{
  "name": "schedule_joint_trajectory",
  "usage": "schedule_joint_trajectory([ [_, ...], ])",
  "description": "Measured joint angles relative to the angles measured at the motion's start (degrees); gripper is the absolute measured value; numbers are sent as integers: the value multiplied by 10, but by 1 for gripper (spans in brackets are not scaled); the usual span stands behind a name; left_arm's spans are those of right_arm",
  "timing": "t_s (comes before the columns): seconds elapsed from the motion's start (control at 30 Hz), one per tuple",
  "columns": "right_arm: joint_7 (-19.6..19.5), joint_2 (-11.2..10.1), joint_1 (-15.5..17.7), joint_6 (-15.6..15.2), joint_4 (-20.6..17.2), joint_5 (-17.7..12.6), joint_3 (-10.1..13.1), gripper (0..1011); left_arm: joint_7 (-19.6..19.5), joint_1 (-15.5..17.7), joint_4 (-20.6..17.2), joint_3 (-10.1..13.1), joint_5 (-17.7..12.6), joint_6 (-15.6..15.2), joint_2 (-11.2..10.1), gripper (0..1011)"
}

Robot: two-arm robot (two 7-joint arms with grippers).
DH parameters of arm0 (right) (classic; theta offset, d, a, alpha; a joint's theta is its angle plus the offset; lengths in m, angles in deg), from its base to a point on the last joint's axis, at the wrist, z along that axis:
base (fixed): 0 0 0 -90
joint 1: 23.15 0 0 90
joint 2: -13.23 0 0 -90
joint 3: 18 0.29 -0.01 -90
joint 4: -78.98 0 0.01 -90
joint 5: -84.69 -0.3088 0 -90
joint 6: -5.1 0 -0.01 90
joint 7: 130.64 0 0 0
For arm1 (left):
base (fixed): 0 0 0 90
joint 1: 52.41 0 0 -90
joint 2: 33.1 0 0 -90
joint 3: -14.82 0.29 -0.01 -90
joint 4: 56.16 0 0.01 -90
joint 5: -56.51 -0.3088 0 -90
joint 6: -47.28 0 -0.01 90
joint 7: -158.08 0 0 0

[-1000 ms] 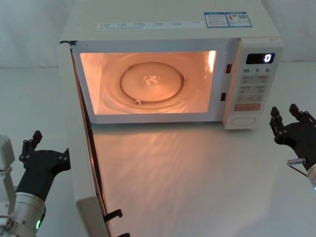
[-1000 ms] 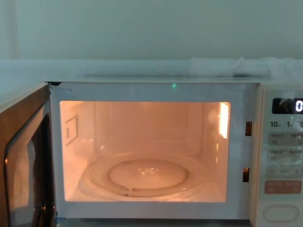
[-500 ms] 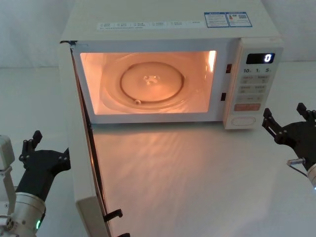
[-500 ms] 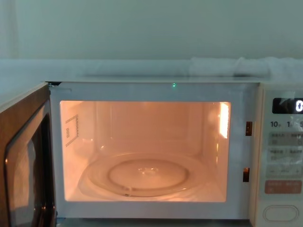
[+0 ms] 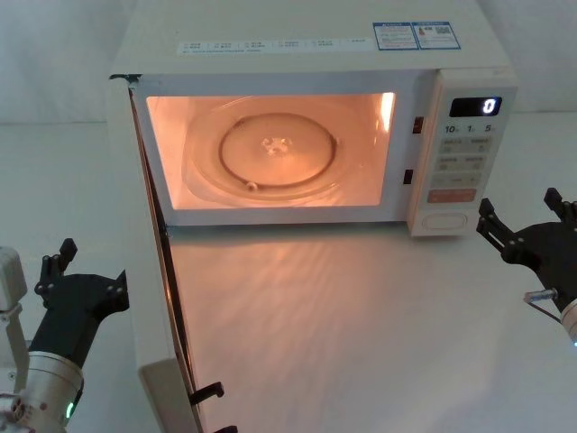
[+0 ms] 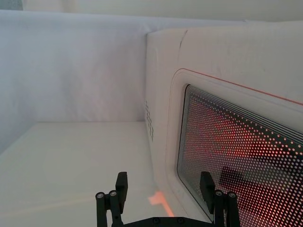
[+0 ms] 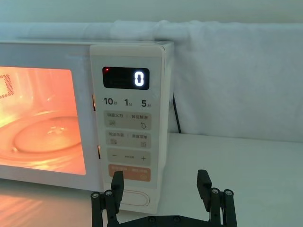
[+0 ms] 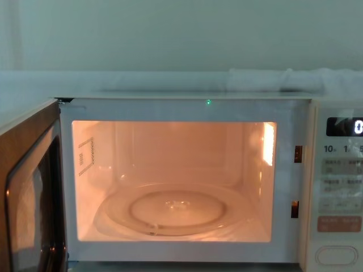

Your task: Press the button to open the microwave door with one hand; close the microwave door with the other hand.

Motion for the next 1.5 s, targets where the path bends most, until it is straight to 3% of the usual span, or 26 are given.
schedule_joint_trajectory([
  [1.5, 0, 0, 0, 0, 0, 0, 0, 1000, 0, 0, 0, 0, 0, 0, 0, 1001],
])
